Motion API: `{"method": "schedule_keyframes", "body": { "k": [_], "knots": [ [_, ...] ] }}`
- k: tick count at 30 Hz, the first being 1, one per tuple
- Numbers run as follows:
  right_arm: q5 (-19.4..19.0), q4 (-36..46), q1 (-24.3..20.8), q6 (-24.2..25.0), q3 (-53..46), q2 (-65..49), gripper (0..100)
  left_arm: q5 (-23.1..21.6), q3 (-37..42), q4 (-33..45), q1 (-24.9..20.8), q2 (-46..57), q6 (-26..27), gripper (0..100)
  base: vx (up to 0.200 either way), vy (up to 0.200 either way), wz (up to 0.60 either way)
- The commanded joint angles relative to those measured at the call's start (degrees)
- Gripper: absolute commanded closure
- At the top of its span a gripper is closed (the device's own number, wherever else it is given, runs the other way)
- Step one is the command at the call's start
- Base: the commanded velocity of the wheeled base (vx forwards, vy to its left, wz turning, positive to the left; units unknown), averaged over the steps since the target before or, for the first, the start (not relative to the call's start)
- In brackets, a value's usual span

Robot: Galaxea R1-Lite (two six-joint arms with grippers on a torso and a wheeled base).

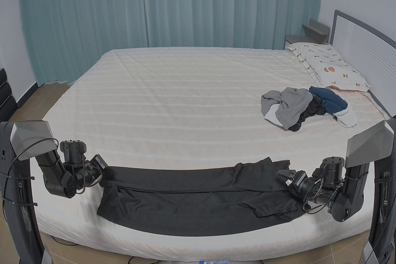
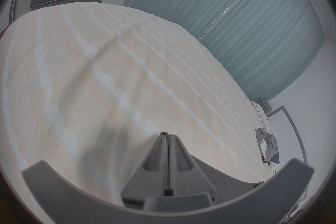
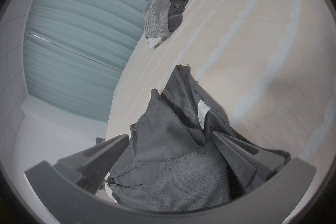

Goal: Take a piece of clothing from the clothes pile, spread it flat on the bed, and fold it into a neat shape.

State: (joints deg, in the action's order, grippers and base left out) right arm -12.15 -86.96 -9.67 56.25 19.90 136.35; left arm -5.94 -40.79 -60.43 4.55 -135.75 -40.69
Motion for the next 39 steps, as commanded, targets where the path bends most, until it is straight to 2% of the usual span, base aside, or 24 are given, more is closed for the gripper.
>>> {"method": "schedule_keyframes", "body": {
  "k": [1,6,7,13,19,20,21,24,32,39],
  "knots": [
    [0.0,-0.1,0.0,0.0,-0.1,0.5,0,0.0,-0.1,0.0,0.2,-0.7,0.0,100,0.0,0.0,0.0],
    [0.0,-0.1,0.0,0.0,-0.1,0.4,0,0.0,0.0,-0.2,-0.1,-0.7,0.4,100,0.0,0.0,0.0],
    [0.0,-0.1,0.0,0.0,-0.1,0.4,0,0.0,-0.1,-0.1,-0.1,-0.7,0.4,0,0.0,0.0,0.0],
    [-0.1,-0.1,0.0,0.0,-0.2,0.4,0,-0.1,0.0,-0.1,0.3,-0.2,0.3,0,0.0,0.0,0.0],
    [-0.1,-0.1,0.0,0.0,-0.2,0.4,0,-2.9,3.3,-0.2,2.4,4.4,0.3,0,0.0,0.0,0.0],
    [-0.1,-0.1,0.0,0.0,-0.2,0.4,0,-6.9,5.7,-0.1,2.7,7.1,0.9,0,0.0,0.0,0.0],
    [-0.1,-0.1,0.0,0.0,-0.2,0.4,0,-8.7,7.4,0.0,2.7,9.1,2.1,0,0.0,0.0,0.0],
    [-0.1,-0.1,0.0,0.0,-0.2,0.4,0,-11.4,11.7,0.3,2.3,13.0,6.6,0,0.0,0.0,0.0],
    [0.0,-0.1,0.0,0.0,-0.2,0.4,0,-11.1,19.2,0.0,-4.1,14.5,13.4,0,0.0,0.0,0.0],
    [0.0,-0.1,0.0,0.0,-0.2,0.5,0,-9.4,19.3,-0.1,-6.8,12.0,14.6,0,0.0,0.0,0.0]
  ]
}}
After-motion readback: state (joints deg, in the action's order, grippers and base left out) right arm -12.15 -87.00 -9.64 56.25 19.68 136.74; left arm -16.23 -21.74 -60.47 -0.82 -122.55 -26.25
